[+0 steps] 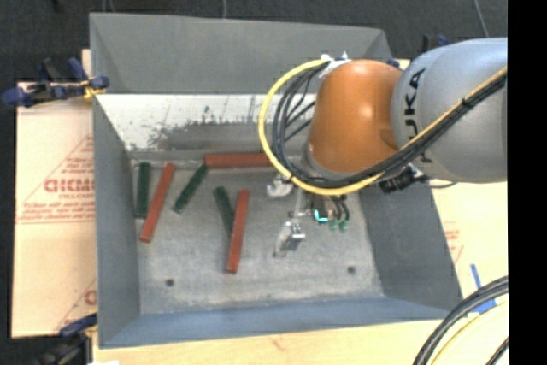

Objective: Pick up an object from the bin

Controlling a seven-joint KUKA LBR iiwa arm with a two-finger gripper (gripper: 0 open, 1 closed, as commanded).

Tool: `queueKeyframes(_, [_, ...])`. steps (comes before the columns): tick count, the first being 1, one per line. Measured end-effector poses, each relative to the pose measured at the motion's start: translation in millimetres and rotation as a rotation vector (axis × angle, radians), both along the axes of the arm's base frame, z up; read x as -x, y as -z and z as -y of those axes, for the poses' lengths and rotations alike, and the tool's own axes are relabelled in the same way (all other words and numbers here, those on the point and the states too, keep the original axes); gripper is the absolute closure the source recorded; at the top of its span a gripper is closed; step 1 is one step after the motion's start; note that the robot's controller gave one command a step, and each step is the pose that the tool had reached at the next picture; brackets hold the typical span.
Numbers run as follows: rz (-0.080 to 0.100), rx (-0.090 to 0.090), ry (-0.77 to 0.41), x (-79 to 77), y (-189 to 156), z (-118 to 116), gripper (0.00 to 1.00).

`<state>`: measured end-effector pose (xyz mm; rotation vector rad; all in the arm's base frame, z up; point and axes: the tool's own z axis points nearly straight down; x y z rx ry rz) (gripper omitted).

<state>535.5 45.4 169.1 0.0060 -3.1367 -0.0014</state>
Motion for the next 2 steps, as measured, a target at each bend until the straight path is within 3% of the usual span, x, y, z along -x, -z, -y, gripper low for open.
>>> queueKeyframes(1, [0.008, 0.000, 0.001, -1.8, -4.5, 0.1, 0.00])
queueKeyframes(2, [0.017, 0.003, -0.090, -6.1, 23.1, -23.9, 0.00])
